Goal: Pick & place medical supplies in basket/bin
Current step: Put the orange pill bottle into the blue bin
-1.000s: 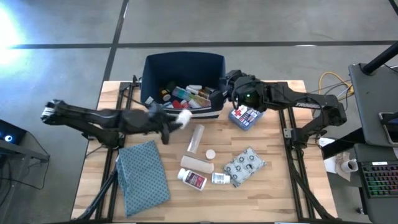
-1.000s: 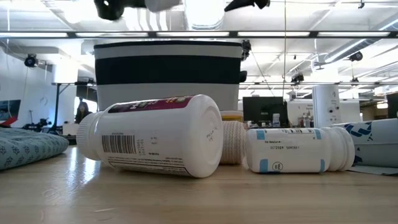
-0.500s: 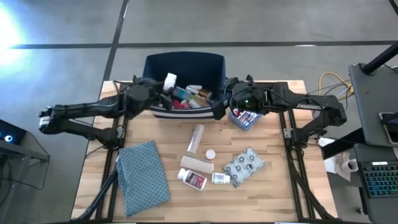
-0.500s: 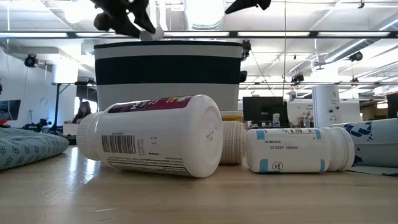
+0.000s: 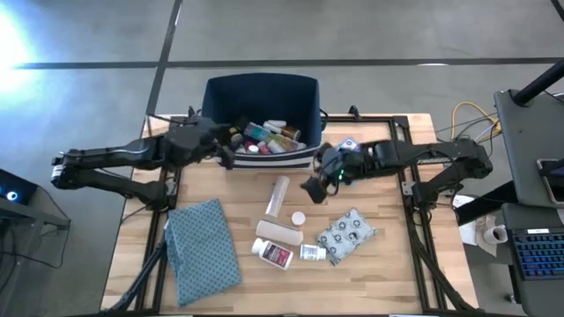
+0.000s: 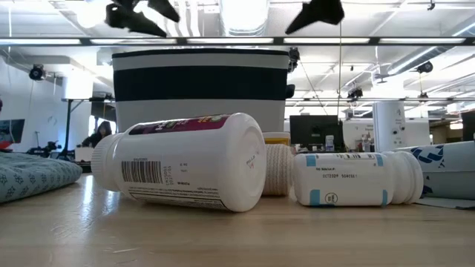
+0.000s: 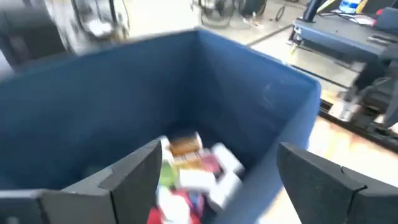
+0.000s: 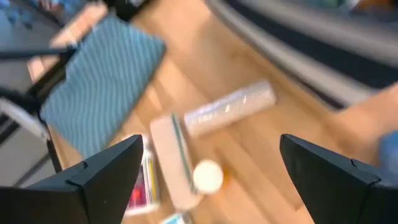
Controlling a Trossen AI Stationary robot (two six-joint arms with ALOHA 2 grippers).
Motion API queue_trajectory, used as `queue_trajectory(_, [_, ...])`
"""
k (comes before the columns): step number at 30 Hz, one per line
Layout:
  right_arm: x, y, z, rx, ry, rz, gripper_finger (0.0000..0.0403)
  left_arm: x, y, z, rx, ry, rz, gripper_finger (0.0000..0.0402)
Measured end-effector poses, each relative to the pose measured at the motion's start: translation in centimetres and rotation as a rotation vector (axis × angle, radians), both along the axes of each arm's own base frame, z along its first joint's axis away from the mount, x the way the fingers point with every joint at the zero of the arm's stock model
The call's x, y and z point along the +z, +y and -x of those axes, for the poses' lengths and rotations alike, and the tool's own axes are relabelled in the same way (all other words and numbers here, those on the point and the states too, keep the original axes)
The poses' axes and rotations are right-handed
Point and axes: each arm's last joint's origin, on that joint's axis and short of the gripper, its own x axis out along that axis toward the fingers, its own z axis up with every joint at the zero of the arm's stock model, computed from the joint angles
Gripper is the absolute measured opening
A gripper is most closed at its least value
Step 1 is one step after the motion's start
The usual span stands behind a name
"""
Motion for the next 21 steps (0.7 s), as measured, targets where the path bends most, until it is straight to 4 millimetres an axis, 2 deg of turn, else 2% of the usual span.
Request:
queue_trajectory(6, [-4.7,2.3,0.6,0.029,0.133,-0.043,0.0368,-0.2,-1.5,2.8,0.0,-0.03,0.172,0.0293])
queue_trajectory(9, [-7.3,3.2,0.7,-0.011,0.137,-0.116,0.0368,-0.7,-2.1,3.6,-0.024,-0.026,0.214,0.0293])
queue_trajectory(16, [-13.2,4.1,0.3,-0.079,-0.042,-0.361,0.0368,-1.3,-2.8,4.0,-0.059,-0.04,0.246,0.0293])
queue_trajectory(21, [-15.9,4.5,0.5,-0.114,-0.014,-0.345,0.0368,-1.6,-2.8,3.9,-0.056,-0.039,0.258,0.0293])
